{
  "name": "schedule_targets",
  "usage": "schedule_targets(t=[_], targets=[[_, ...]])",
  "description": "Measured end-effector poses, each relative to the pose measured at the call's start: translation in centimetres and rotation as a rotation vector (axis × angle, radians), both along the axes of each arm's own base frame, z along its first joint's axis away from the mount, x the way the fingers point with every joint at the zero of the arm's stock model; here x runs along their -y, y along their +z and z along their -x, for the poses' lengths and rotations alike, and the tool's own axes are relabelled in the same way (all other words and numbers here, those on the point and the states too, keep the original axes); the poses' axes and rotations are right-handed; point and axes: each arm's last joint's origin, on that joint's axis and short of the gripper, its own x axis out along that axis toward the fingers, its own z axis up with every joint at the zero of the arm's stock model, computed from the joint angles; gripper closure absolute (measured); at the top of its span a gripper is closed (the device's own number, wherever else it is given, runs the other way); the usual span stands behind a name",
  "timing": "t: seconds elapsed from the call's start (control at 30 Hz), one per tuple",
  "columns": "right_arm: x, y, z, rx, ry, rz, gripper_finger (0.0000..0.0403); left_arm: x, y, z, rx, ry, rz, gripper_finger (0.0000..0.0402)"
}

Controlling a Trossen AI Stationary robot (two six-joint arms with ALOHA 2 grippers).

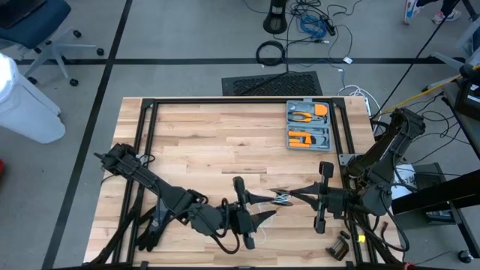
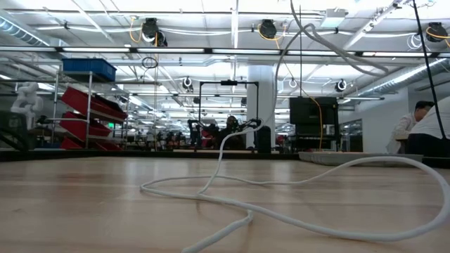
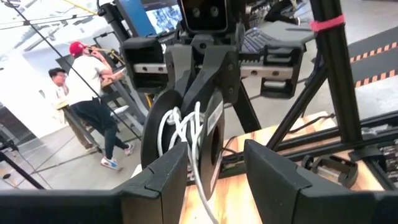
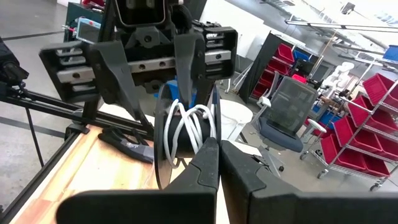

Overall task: Coil cords
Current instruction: Coil the white wire onto the spool

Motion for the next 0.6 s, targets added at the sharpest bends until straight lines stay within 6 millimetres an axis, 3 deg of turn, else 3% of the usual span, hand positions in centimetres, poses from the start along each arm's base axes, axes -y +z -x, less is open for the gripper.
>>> schedule_targets(t=[0.3, 0.6], targets=[[0.0, 0.0, 0.0, 0.0, 0.0, 0.0, 0.0403, -0.24, -0.04, -0.15, -0.004, 0.0, -0.001, 0.0245], [-0.01, -0.01, -0.01, 0.0, 0.001, 0.0, 0.0403, -0.26, -0.05, -0.22, -0.005, -0.027, 0.0, 0.0336]])
